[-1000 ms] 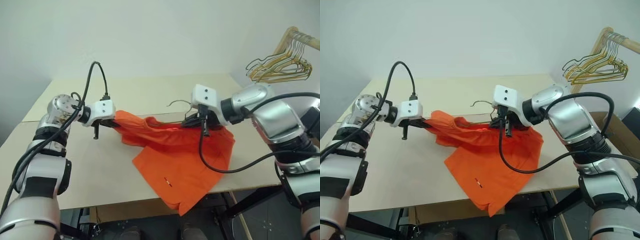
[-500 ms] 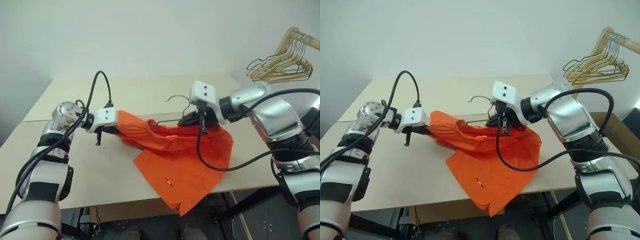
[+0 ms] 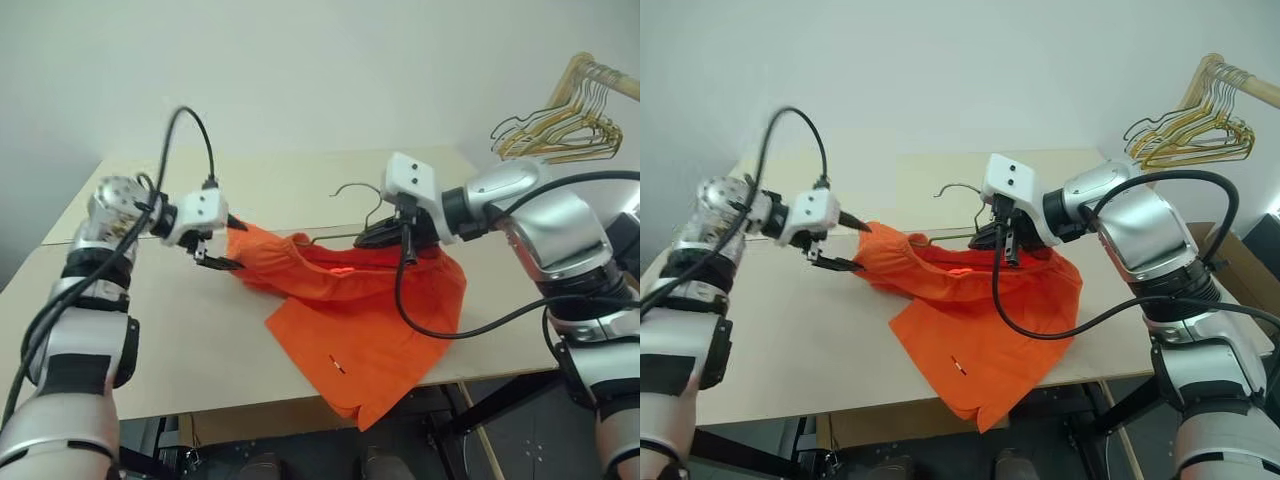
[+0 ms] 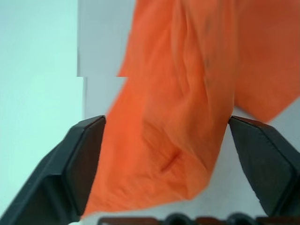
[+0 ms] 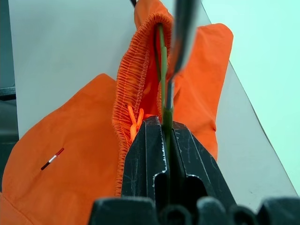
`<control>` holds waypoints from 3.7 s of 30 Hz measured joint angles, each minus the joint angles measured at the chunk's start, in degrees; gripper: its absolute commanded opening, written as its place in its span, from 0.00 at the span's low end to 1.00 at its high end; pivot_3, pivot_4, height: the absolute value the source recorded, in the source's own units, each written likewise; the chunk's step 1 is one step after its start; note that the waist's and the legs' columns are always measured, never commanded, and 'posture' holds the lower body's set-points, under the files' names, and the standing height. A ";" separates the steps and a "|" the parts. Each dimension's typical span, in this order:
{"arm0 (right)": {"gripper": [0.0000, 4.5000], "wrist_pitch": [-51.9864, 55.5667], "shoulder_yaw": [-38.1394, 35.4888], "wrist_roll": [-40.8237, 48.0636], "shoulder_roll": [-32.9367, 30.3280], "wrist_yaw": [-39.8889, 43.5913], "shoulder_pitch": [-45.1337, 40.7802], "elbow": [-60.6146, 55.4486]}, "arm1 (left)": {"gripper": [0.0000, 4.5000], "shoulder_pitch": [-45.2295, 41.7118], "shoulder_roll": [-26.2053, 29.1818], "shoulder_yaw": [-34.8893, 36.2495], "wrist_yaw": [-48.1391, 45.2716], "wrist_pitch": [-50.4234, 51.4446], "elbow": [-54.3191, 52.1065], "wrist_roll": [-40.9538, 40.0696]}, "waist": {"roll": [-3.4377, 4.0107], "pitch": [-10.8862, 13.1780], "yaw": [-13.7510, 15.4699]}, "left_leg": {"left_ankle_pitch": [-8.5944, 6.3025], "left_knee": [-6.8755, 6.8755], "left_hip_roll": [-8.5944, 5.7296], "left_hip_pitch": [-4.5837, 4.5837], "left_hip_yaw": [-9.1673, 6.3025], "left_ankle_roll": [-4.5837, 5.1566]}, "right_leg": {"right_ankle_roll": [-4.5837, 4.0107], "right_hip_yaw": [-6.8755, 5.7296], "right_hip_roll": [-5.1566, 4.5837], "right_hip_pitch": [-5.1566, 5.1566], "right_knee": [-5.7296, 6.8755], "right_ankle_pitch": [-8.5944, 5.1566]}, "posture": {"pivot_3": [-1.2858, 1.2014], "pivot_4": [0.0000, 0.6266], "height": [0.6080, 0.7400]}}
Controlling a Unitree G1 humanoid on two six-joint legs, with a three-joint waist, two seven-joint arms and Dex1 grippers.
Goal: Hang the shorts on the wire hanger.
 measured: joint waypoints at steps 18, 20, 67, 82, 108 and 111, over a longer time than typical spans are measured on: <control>0.00 0.00 0.18 0.00 1.26 0.02 -1.16 1.05 | 0.72 -0.49 -12.54 -8.12 9.14 -3.58 1.03 6.79 | 0.00 0.00 -0.22 | 0.00 0.00 -0.02 0.04 0.01 0.00 | 0.00 0.06 0.04 0.00 0.00 0.00 | 0.49 0.00 1.00; 0.00 0.05 0.18 0.00 1.26 -0.03 -1.16 1.05 | 0.57 -0.55 -12.73 -8.52 9.15 -3.95 2.10 7.53 | 0.00 0.00 -0.22 | 0.00 0.00 -0.02 0.05 0.01 0.00 | 0.00 0.06 0.04 0.00 0.01 0.00 | 0.49 0.00 1.00; 0.42 -0.27 -4.79 -5.50 -14.97 -8.48 17.96 -11.25 | 0.00 0.73 -12.42 -5.63 4.65 0.33 0.94 4.94 | 0.01 0.00 -0.12 | -0.02 -0.01 -0.02 0.04 0.06 0.04 | 0.00 0.13 0.03 0.05 -0.20 0.00 | 0.49 0.00 1.00; 0.00 -1.42 -5.93 -1.31 -16.18 -3.76 20.10 -13.66 | 0.46 0.73 -12.17 -4.87 1.88 0.38 0.51 3.21 | 0.01 0.00 -0.09 | -0.04 -0.01 -0.02 0.05 0.03 0.08 | 0.02 0.11 0.03 0.10 -0.29 0.02 | 0.49 0.00 1.00; 0.00 38.17 -44.46 17.64 -6.01 -24.10 41.66 -27.37 | 0.99 9.77 -11.48 14.31 19.53 26.98 -33.02 -18.90 | 0.02 -0.01 0.44 | -0.05 0.05 -0.04 0.09 -0.43 0.09 | 0.14 0.15 -0.01 0.24 -0.30 0.11 | 0.47 0.00 1.00; 0.00 42.97 -50.05 18.55 -4.66 -26.60 42.96 -31.65 | 0.99 12.81 -12.68 15.73 26.52 35.53 -42.50 -22.93 | 0.03 -0.02 0.14 | -0.05 0.02 -0.02 0.13 -0.45 0.09 | 0.15 0.17 0.02 0.26 -0.31 0.11 | 0.47 0.00 1.00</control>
